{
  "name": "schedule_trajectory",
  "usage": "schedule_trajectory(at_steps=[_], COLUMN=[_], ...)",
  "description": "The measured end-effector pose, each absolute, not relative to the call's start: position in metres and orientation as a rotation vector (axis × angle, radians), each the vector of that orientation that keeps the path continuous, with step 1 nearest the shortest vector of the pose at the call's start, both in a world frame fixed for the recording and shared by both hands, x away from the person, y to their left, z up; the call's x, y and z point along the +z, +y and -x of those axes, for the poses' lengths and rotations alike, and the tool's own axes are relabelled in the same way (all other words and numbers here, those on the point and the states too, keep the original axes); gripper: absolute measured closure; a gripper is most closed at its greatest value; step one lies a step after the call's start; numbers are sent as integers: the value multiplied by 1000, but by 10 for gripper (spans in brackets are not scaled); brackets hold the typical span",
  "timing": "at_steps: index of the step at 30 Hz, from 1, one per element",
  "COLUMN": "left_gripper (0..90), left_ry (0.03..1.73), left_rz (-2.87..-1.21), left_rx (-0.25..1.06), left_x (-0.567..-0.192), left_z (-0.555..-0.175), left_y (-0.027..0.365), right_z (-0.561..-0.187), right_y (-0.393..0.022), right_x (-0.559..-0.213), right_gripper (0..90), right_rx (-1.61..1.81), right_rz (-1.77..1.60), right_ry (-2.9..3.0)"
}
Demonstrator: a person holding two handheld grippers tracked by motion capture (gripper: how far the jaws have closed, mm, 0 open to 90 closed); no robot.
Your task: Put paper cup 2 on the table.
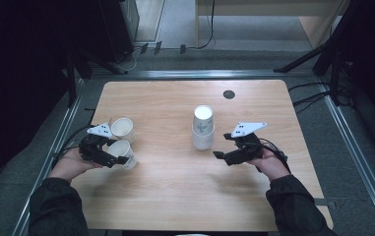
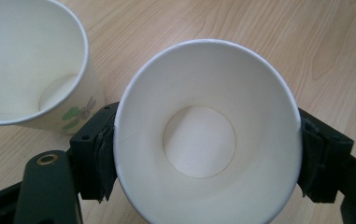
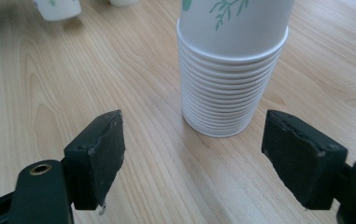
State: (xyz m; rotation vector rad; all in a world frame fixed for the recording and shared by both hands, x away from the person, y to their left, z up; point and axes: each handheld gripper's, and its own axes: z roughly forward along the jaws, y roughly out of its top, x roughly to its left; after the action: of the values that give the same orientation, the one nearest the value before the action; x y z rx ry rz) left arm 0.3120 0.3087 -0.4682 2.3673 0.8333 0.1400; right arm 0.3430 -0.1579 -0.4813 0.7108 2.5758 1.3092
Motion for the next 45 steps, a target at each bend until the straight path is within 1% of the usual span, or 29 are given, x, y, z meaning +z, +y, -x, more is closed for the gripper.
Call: schedule_trajectory(at_steps=[24,29,34,39,45], left_gripper=[201,189,173,153,131], left_ry=[840,874,878,880,896], left_rz=[-2435,-2422,-2429,-2423,-2407], left_rx=[138,107,94,50,37], left_x=[-481,-481,-482,-481,-480], left_z=[-315,-317,-318,-318,-319], left_y=[301,301,299,299,300], right_z=[-346,-347,-347,-347,-347], right_y=[-162,-162,-163,-163,-163], right_x=[-482,-482,-483,-482,-483], right_gripper=[217,217,217,217,217], right_rx=[1325,1330,1323,1326,1322], right_rz=[-761,-764,-761,-770,-768], right_ry=[2576,2573,2574,2572,2574])
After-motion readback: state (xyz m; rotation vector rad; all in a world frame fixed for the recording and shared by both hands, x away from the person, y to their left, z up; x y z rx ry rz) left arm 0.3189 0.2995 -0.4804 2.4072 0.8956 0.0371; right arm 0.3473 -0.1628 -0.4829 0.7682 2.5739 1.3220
